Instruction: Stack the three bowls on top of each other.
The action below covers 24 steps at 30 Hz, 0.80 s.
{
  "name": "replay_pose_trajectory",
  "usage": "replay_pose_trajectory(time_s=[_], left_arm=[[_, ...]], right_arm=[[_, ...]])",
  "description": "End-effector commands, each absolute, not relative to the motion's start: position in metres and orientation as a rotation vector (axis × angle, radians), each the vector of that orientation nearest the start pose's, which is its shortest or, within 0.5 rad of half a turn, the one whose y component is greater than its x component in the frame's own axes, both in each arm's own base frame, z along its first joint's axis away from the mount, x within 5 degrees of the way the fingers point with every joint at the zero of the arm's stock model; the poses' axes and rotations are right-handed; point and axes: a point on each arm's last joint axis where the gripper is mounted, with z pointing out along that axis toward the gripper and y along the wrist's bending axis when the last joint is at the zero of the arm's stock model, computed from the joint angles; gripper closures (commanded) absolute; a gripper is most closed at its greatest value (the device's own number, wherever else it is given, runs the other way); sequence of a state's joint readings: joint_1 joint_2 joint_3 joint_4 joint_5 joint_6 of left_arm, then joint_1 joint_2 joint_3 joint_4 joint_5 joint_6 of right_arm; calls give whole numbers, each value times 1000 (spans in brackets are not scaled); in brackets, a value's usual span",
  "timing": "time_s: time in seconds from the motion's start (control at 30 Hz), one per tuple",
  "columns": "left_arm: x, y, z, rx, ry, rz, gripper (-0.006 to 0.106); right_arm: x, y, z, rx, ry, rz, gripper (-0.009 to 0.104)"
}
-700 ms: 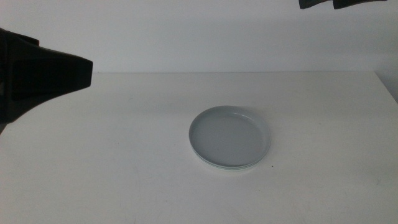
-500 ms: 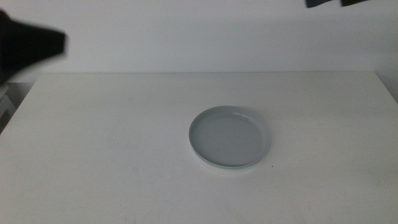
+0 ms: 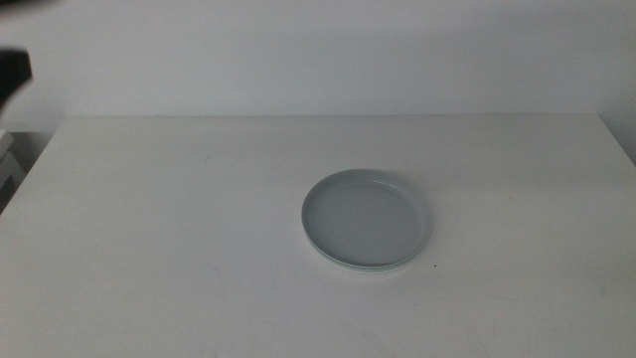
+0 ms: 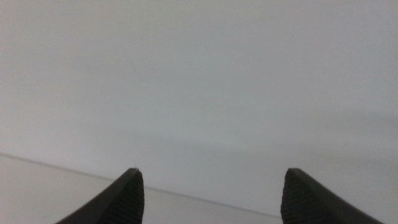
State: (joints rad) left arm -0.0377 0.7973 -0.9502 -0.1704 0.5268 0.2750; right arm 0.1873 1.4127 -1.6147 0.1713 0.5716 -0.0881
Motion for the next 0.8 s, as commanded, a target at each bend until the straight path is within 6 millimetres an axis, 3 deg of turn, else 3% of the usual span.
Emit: replay_pose_trajectory(time_s=[0.0,0.17,0.33,0.53,0.77], left_arm=[[151,-13,414,166,1730,-34,10],[138,-12,396,155,1712,-30,10],[119,-8,380,109,1554,-5,10],[98,-6,347,53,1521,-52,10],[80,-5,302,42,1518,-46,10]], right_arm=[[292,58,497,-148,1638,227,37],[280,55,481,-149,1668,215,37],[257,48,473,-192,1673,129,37],[208,37,451,-224,1680,70,37],[140,24,396,-251,1699,24,37]])
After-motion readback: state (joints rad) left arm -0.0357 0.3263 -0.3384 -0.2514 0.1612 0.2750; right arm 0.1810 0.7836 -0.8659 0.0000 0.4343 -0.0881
